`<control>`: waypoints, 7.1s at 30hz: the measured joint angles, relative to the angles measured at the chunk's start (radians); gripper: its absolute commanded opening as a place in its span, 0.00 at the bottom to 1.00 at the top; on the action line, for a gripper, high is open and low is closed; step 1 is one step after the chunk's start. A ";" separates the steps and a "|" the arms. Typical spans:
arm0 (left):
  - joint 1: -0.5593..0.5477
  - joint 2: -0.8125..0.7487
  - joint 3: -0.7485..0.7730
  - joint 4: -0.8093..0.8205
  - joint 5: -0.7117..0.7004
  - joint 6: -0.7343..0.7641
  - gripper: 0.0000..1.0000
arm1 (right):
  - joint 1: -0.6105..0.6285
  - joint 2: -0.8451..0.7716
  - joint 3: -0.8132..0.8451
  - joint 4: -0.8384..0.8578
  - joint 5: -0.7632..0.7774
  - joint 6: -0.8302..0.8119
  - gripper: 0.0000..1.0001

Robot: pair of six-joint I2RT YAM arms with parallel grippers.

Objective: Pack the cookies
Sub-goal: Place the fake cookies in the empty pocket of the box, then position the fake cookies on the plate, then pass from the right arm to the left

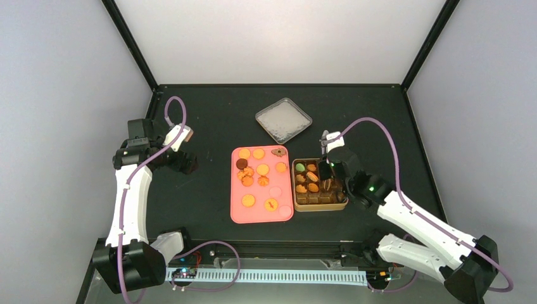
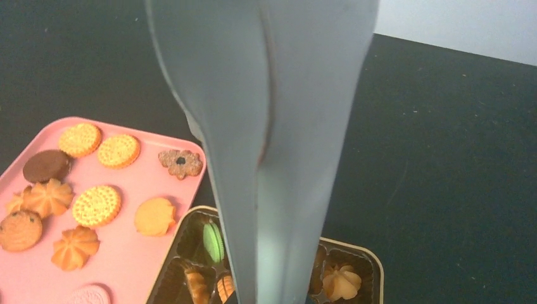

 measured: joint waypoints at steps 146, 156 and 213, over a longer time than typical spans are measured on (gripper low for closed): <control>0.000 -0.027 -0.022 -0.009 0.005 0.011 0.99 | 0.169 0.494 0.077 0.624 -0.198 -0.042 0.35; 0.000 -0.027 -0.022 -0.010 0.005 0.022 0.99 | 0.167 0.494 -0.049 0.810 -0.213 -0.071 0.33; -0.193 0.011 -0.030 -0.164 0.643 0.347 0.99 | 0.171 0.238 0.262 0.324 -0.809 -0.414 0.08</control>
